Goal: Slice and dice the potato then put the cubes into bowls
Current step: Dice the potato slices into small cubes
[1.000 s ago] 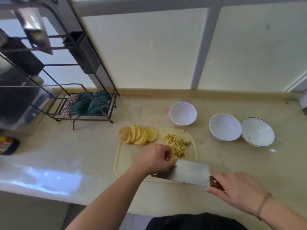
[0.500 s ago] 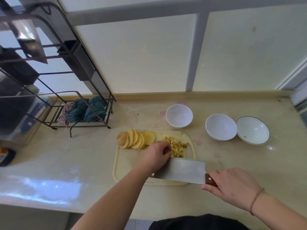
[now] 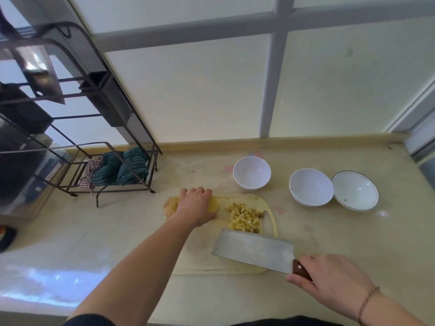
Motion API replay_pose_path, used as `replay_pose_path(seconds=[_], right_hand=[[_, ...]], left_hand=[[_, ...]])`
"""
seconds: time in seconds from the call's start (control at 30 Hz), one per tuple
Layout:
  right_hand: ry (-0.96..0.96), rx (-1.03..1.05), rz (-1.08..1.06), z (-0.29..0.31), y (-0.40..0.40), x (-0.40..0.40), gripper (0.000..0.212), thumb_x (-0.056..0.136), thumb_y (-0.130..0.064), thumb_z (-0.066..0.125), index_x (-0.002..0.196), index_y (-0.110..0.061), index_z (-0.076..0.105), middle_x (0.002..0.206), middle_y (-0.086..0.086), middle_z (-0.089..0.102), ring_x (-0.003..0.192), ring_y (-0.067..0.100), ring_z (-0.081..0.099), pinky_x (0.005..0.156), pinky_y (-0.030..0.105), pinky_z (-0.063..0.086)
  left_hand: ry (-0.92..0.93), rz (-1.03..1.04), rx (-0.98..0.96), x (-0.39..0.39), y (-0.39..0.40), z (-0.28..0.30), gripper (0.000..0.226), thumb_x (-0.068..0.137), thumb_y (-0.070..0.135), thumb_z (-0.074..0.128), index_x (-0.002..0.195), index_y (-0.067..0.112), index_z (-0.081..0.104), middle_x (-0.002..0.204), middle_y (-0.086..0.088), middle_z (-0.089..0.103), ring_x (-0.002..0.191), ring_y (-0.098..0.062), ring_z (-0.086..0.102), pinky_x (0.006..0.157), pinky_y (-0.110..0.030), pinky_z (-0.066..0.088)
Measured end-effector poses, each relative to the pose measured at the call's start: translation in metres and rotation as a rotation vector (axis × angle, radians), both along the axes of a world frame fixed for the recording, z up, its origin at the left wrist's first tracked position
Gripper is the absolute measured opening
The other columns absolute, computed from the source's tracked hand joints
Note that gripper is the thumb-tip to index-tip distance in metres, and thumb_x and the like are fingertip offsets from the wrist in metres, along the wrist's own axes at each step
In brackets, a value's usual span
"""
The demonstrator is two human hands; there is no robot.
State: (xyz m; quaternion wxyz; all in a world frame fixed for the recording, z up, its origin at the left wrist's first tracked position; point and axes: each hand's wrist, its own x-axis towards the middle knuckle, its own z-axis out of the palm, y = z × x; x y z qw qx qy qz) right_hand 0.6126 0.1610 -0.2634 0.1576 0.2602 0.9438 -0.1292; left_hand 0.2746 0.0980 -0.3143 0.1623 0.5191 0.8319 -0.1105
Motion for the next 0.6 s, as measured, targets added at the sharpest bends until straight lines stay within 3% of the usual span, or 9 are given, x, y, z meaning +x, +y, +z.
replay_pose_path(seconds=[0.23,0.37,0.43,0.5,0.6], right_hand=[[-0.013,-0.034,-0.035,-0.005,0.000,0.004,0.097,0.044,-0.086,-0.025,0.094,-0.034,0.040,0.107,-0.008,0.064,0.100,0.015,0.063,0.068,0.031,0.034],[-0.049,-0.114,-0.109,-0.003,-0.002,0.003,0.080,0.043,-0.089,-0.019,0.070,-0.034,0.031,0.078,-0.009,0.051,0.098,0.015,0.063,0.067,0.030,0.034],[-0.054,-0.139,-0.132,-0.003,0.000,0.004,0.078,0.042,-0.091,-0.017,0.067,-0.034,0.029,0.080,-0.007,0.055,0.096,0.016,0.063,0.066,0.030,0.034],[-0.036,-0.153,-0.172,-0.006,0.002,0.007,0.081,0.041,-0.094,-0.016,0.066,-0.034,0.031,0.077,-0.008,0.058,0.080,0.009,0.061,0.063,0.028,0.035],[0.019,-0.263,-0.284,-0.011,0.004,0.011,0.085,0.045,-0.101,-0.004,0.062,-0.030,0.039,0.056,-0.010,0.048,0.055,0.003,0.045,0.059,0.021,0.037]], left_hand=[[-0.051,-0.041,0.135,-0.001,0.000,0.001,0.073,0.089,0.055,0.063,0.150,0.021,0.040,0.141,-0.001,0.053,0.131,-0.024,0.049,0.121,-0.046,0.017],[-0.240,0.095,0.465,0.008,-0.015,0.005,0.079,0.084,0.047,0.076,0.150,0.018,0.044,0.144,-0.003,0.048,0.133,-0.022,0.044,0.116,-0.038,0.029],[-0.348,0.150,0.673,0.015,-0.031,0.007,0.074,0.079,0.037,0.085,0.143,0.016,0.054,0.136,0.000,0.049,0.121,-0.014,0.046,0.106,-0.030,0.040],[-0.397,0.194,0.824,0.023,-0.052,0.007,0.069,0.074,0.031,0.089,0.134,0.017,0.059,0.128,0.008,0.050,0.111,-0.005,0.049,0.097,-0.022,0.045],[-0.476,0.324,0.968,0.038,-0.093,-0.004,0.068,0.068,0.029,0.091,0.126,0.026,0.055,0.120,0.017,0.055,0.109,-0.001,0.056,0.095,-0.014,0.047]])
